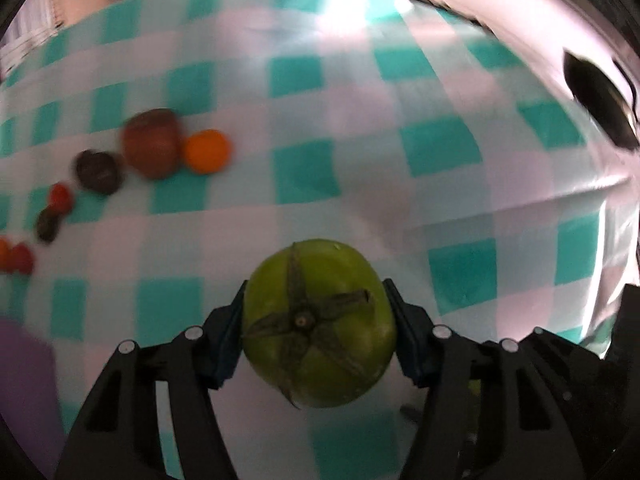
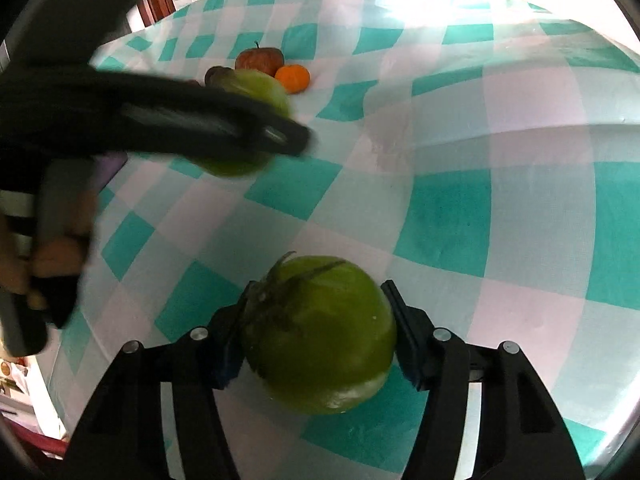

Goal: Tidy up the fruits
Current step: 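Grasp a green tomato with the left tool while the right tool grasps another green tomato, then carry both green tomatoes into the white box and open both tools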

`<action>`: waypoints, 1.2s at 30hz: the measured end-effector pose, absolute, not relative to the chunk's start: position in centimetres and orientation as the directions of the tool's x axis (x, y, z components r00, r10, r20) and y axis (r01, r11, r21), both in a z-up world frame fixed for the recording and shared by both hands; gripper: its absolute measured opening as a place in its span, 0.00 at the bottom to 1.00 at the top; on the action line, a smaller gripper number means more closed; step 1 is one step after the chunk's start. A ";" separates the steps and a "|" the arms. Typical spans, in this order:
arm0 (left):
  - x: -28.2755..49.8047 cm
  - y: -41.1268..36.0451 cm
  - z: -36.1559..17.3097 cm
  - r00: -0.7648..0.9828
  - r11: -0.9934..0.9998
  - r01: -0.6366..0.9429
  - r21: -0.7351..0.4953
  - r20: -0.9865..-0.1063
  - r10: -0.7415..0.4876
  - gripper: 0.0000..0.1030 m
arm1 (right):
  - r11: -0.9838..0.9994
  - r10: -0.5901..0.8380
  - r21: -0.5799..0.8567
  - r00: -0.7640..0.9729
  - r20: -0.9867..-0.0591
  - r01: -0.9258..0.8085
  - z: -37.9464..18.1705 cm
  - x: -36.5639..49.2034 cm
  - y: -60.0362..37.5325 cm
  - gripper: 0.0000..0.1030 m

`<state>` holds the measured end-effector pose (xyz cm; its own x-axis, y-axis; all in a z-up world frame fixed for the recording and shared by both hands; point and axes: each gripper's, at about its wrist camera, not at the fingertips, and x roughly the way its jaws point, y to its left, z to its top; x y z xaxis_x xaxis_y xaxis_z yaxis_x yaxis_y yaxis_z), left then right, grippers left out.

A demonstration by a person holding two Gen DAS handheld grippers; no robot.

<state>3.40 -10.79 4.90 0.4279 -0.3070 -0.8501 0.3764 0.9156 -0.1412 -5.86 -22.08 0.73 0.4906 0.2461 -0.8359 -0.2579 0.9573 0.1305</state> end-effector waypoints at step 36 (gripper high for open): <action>-7.0 32.3 9.1 0.308 0.980 -0.196 0.023 -0.948 0.084 0.61 | 0.733 0.036 -0.053 0.116 -0.993 -0.679 6.1 2.7 24.9 0.57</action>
